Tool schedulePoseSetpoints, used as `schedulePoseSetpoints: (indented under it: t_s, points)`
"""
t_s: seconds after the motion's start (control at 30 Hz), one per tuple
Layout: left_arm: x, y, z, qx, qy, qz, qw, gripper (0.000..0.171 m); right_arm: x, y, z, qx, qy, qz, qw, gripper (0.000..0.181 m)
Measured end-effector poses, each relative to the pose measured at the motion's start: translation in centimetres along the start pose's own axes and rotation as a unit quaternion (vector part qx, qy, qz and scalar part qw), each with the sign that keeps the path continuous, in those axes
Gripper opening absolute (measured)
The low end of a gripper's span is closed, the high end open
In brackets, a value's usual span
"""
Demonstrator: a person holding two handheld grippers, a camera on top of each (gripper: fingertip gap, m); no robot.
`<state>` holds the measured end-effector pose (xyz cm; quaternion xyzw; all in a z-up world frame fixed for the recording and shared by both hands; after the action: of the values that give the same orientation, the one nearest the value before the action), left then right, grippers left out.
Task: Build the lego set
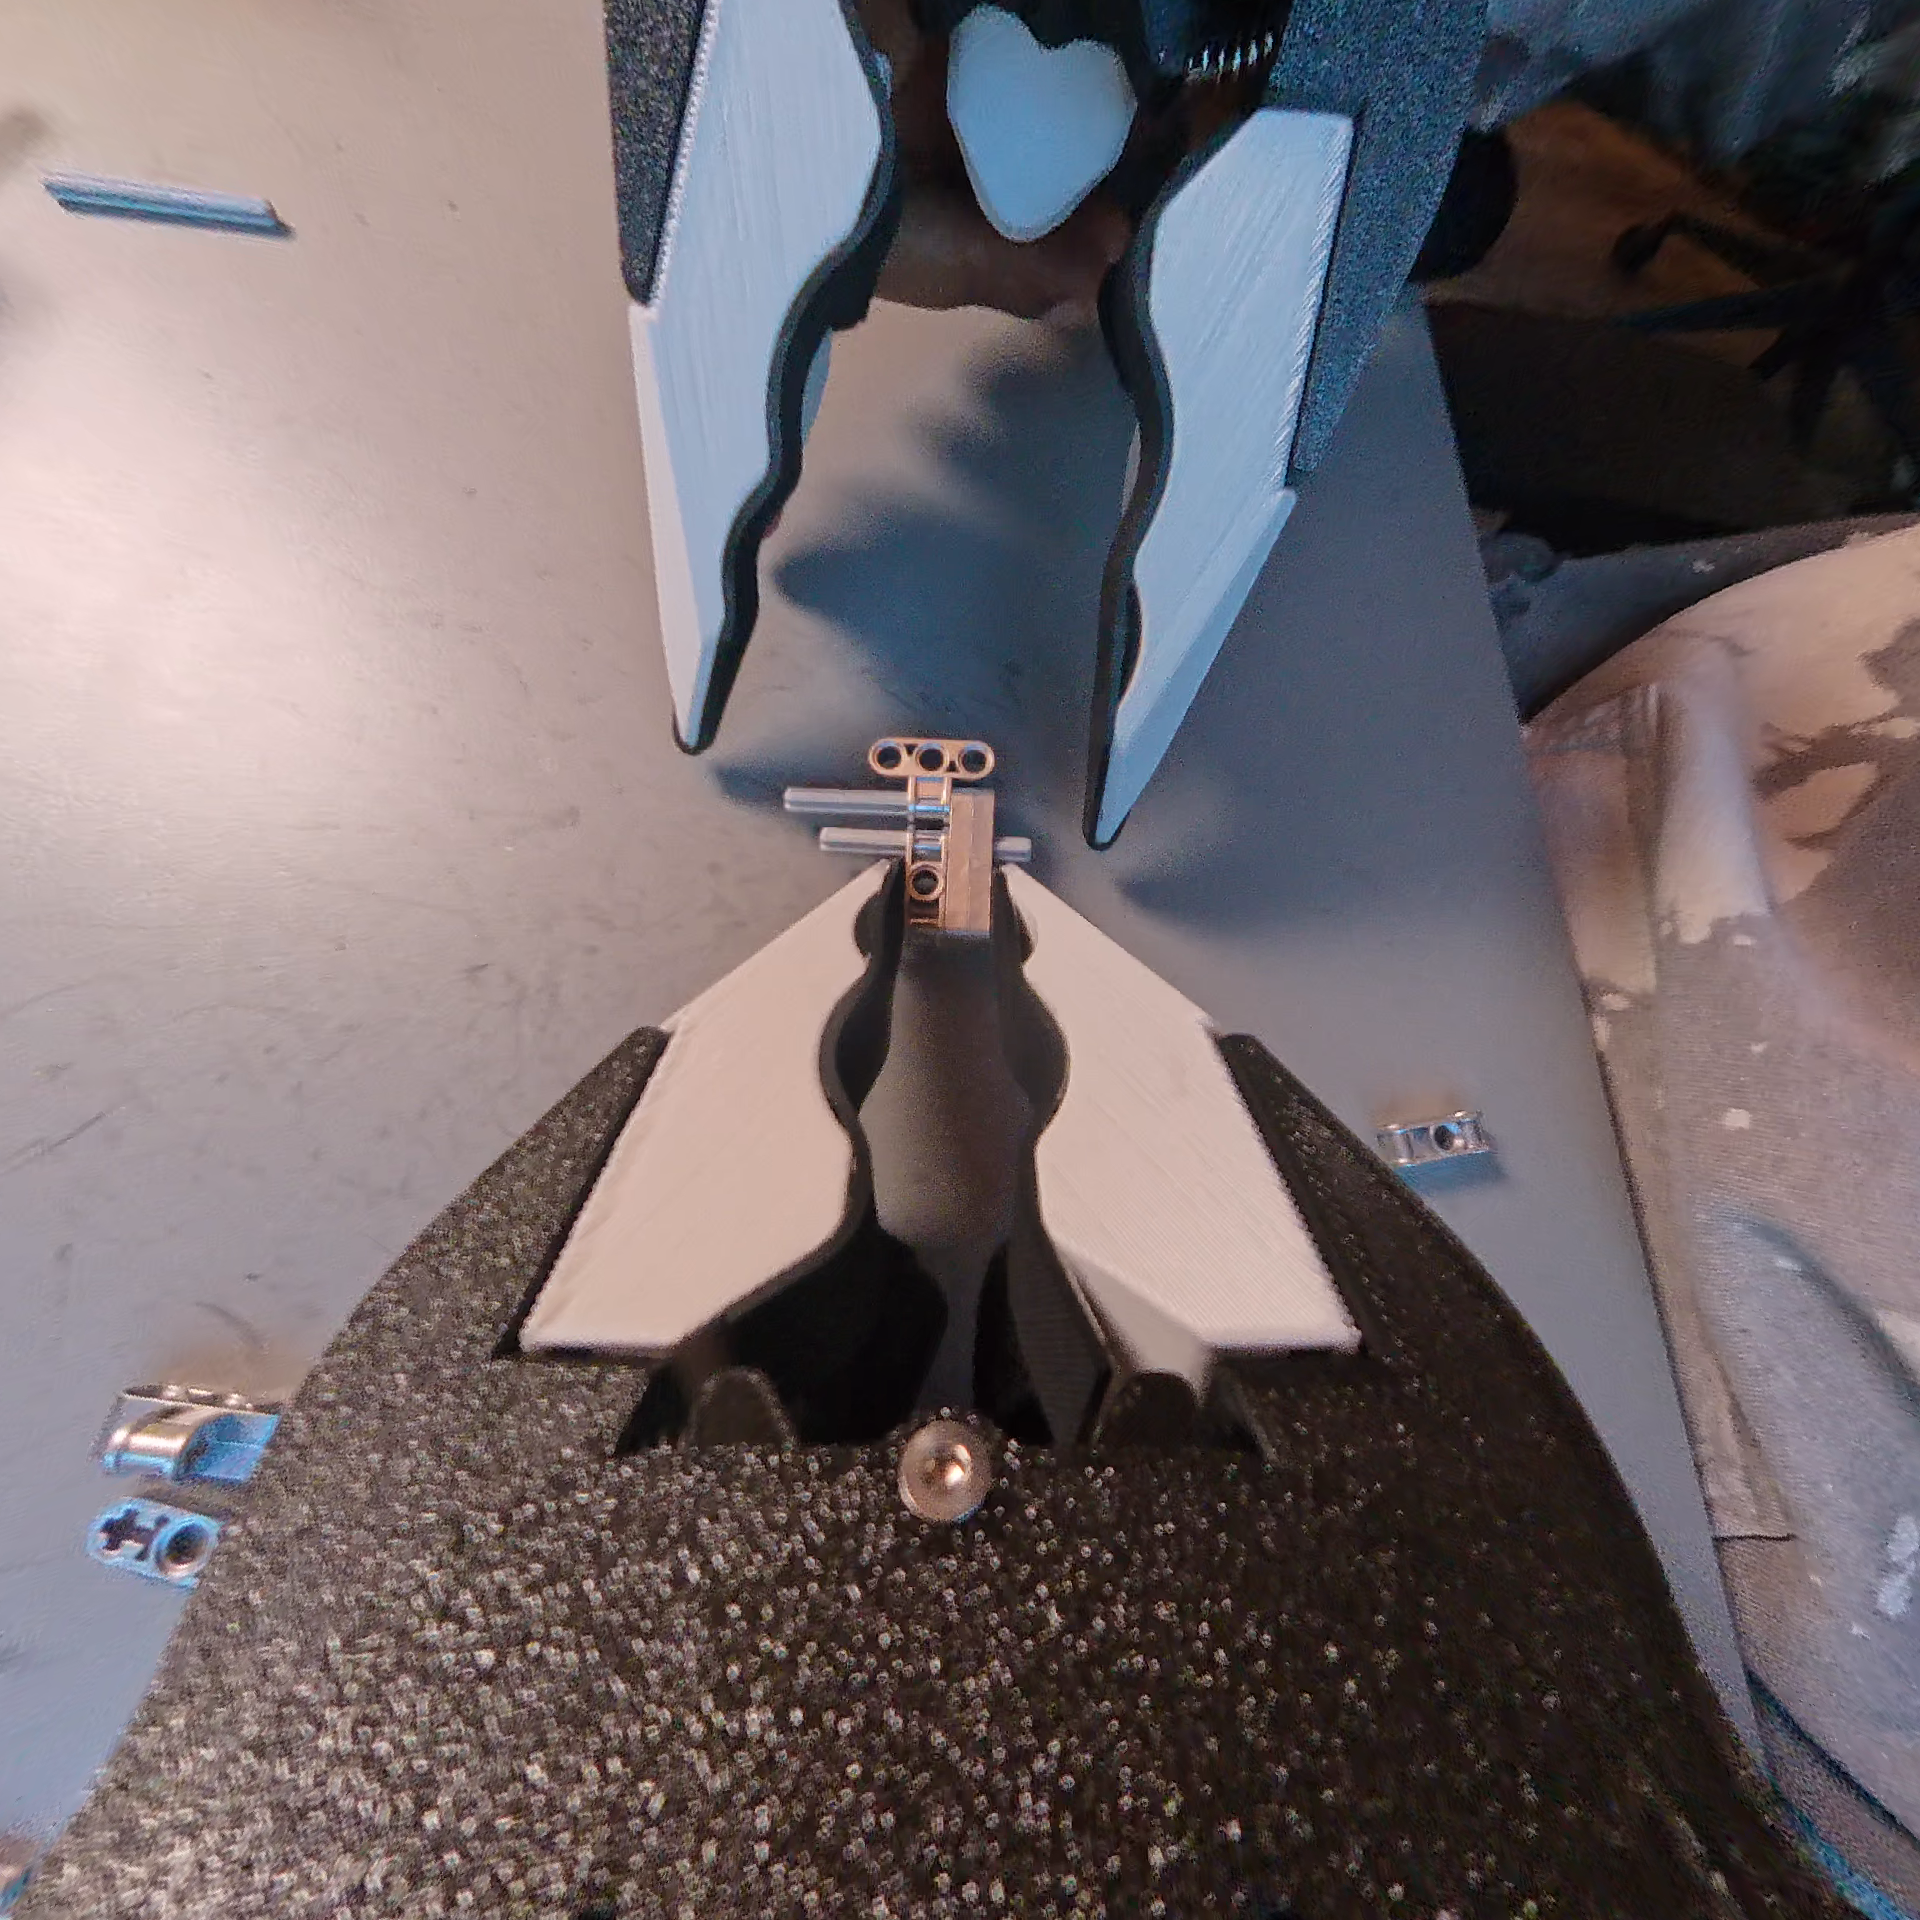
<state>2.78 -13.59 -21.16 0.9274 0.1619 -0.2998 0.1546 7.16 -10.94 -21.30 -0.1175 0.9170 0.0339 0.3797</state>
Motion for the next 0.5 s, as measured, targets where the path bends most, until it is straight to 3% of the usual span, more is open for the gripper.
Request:
schedulePoseSetpoints:
  t_s: [0.03,0.13,0.27,0.37,0.5]
  points:
    - [-0.3,0.0,-0.3,-0.01,0.015,0.007,1.0,0.014,-0.2,0.2,-0.2,0.008,0.011,-0.001,1.0,0.072]
    - [-1.7,-0.3,-1.8,-0.026,0.077,0.011,0.997,0.014,-1.1,0.6,-1.0,0.04,0.054,-0.009,0.998,0.072]
    - [-3.2,-0.6,-3.1,0.05,0.126,-0.042,0.99,0.014,-2.4,0.9,-3.2,0.089,0.159,-0.029,0.983,0.072]
    - [-3.4,-1.0,-3.3,0.138,0.119,-0.12,0.976,0.014,-2.6,1.3,-3.9,0.119,0.184,-0.036,0.975,0.062]
    - [-3.3,-1.6,-2.9,0.255,0.073,-0.223,0.938,0.015,-2.6,2.0,-4.3,0.169,0.194,-0.052,0.965,0.037]
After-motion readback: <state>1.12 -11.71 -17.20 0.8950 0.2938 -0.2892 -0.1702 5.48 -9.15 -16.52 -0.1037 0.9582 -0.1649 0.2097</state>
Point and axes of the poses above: each gripper's, where its closed fingertips meet, x out along the fingers, z out of its underside, y = z × x across the jaws, the point moved 3 cm from there along -x, back along the fingers, and after that the axes turned 2 degrees about y, right-handed, at the moved point
